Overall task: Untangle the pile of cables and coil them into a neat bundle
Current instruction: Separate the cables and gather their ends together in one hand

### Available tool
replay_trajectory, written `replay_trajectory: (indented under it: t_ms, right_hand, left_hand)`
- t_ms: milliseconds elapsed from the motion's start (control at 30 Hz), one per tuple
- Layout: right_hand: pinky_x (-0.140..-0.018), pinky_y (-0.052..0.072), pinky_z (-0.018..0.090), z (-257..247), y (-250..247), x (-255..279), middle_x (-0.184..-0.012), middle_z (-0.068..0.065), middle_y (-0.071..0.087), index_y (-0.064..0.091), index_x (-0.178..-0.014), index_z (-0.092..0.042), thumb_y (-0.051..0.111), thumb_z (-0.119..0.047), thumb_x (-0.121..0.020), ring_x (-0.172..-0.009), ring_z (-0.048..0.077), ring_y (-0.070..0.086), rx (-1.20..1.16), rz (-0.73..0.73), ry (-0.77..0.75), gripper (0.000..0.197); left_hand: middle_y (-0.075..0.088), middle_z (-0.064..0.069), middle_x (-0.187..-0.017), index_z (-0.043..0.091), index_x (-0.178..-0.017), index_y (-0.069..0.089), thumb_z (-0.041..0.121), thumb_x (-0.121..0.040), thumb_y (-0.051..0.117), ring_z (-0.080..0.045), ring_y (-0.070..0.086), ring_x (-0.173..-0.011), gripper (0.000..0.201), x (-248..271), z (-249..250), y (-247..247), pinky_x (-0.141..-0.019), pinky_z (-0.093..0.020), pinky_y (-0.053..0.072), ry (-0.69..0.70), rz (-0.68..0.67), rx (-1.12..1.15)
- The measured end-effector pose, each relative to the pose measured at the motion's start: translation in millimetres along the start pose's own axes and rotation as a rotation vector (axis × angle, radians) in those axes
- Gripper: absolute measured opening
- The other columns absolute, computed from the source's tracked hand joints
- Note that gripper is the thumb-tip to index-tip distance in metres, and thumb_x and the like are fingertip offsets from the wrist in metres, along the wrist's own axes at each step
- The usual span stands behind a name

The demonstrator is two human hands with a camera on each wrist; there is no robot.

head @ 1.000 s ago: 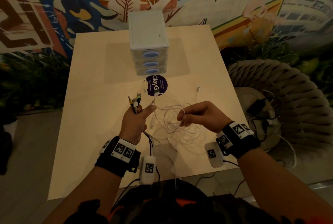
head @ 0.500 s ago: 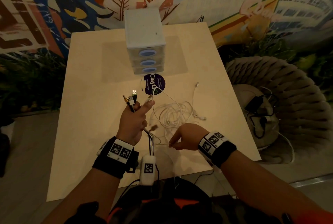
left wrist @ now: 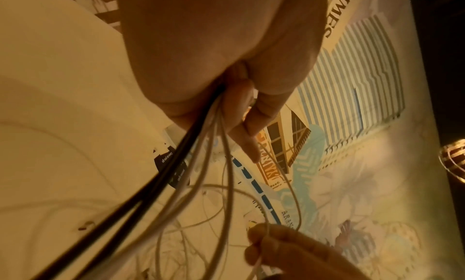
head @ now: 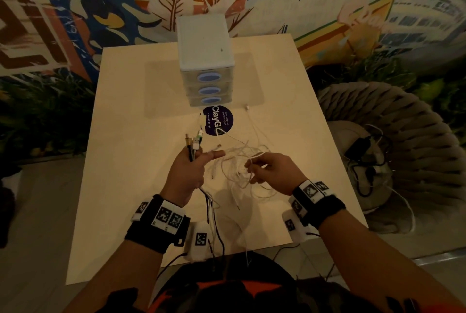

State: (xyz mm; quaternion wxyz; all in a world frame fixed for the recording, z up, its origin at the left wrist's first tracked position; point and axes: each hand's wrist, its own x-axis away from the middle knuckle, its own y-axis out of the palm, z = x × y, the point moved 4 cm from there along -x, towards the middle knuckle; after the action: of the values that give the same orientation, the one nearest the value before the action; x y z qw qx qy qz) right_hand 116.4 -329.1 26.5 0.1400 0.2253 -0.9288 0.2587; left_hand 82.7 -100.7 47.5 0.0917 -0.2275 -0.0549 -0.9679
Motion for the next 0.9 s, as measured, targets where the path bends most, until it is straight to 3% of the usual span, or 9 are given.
replay_trajectory:
  t_ms: [100,233,333,400,567,700,767,833,900]
  right_hand:
    - [-0.076,0.061,0.035,-6.7,-2.8,-1.4,-0.095,0.006,0.077,0.072,-0.104,-0.009,0.060,-0.013,-0.100,-0.080,0.023,0.077,-0.161,-0.061,-0.026,0.013]
    - [-0.076,0.060,0.036,-13.0,-1.4,-3.1,-0.097,0.013,0.076,0.068,-0.106,-0.008,0.058,-0.010,-0.102,-0.083,0.032,0.076,-0.313,-0.129,-0.044,0.011]
    - [-0.081,0.061,0.043,-17.6,-0.2,-6.0,-0.096,0.013,0.077,0.068,-0.108,-0.008,0.060,-0.010,-0.101,-0.085,0.035,0.075,-0.374,-0.133,-0.090,0.011]
    - [-0.084,0.061,0.047,-21.4,2.2,-7.6,-0.100,0.017,0.077,0.069,-0.113,-0.009,0.062,-0.014,-0.100,-0.089,0.040,0.074,-0.381,-0.143,-0.118,0.016]
    - [-0.081,0.060,0.034,-25.6,2.7,-13.4,-0.110,0.005,0.075,0.064,-0.126,-0.026,0.063,-0.014,-0.099,-0.087,0.021,0.073,-0.255,-0.103,-0.177,0.030]
    - [-0.085,0.055,0.024,-11.8,7.4,-16.5,-0.122,-0.011,0.065,0.059,-0.130,-0.035,0.074,-0.027,-0.089,-0.094,0.002,0.068,0.106,-0.177,-0.141,0.045]
    - [-0.088,0.055,0.028,-3.6,18.0,-17.3,-0.123,-0.010,0.064,0.060,-0.129,-0.036,0.075,-0.041,-0.088,-0.098,0.005,0.066,0.279,-0.257,-0.096,0.045]
    - [-0.090,0.055,0.032,0.1,25.4,-19.4,-0.119,-0.008,0.067,0.065,-0.125,-0.035,0.070,-0.045,-0.091,-0.098,0.008,0.065,0.395,-0.258,-0.085,0.036]
    - [-0.091,0.055,0.033,-1.0,27.1,-21.7,-0.111,-0.009,0.071,0.069,-0.119,-0.036,0.066,-0.044,-0.094,-0.097,0.008,0.066,0.427,-0.227,-0.092,0.027]
  left_hand:
    - [0.078,-0.003,-0.109,0.018,-0.088,0.050,0.003,-0.098,0.060,-0.006,0.038,-0.039,0.021,3.5,-1.6,8.6,-0.042,-0.019,0.036,0.107,-0.044,-0.161]
    - [0.077,0.009,-0.105,0.025,-0.111,0.060,0.011,-0.084,0.081,0.006,0.067,-0.075,0.037,11.7,1.1,24.8,-0.071,-0.010,0.050,0.187,-0.102,-0.262]
    - [0.075,0.014,-0.111,0.028,-0.122,0.060,0.026,-0.072,0.092,0.003,0.068,-0.104,0.060,13.9,-3.4,32.3,-0.083,-0.020,0.055,0.168,-0.188,-0.326]
    - [0.073,0.017,-0.114,0.032,-0.125,0.060,0.035,-0.073,0.091,0.001,0.067,-0.108,0.061,15.4,-5.3,36.1,-0.086,-0.028,0.056,0.197,-0.215,-0.393]
    - [0.076,0.014,-0.101,0.027,-0.116,0.066,0.031,-0.085,0.082,-0.003,0.071,-0.097,0.036,11.3,-4.5,32.2,-0.086,-0.027,0.056,0.264,-0.115,-0.349]
    - [0.067,0.018,-0.064,0.022,-0.084,0.062,0.014,-0.084,0.081,0.005,0.062,-0.064,0.020,10.1,3.6,25.5,-0.068,-0.013,0.049,0.249,0.000,-0.160]
    - [0.070,0.001,-0.067,0.010,-0.082,0.064,0.023,-0.082,0.081,0.000,0.052,-0.048,0.022,11.3,9.5,23.2,-0.054,-0.016,0.045,0.220,0.005,-0.063]
    - [0.072,-0.021,-0.081,0.015,-0.075,0.059,0.036,-0.078,0.080,-0.008,0.035,-0.039,0.029,10.7,12.3,21.1,-0.042,-0.019,0.035,0.185,-0.010,0.025]
    - [0.076,-0.017,-0.089,0.020,-0.072,0.047,0.034,-0.082,0.074,-0.012,0.027,-0.039,0.032,11.0,15.5,18.7,-0.037,-0.022,0.027,0.178,-0.021,0.093]
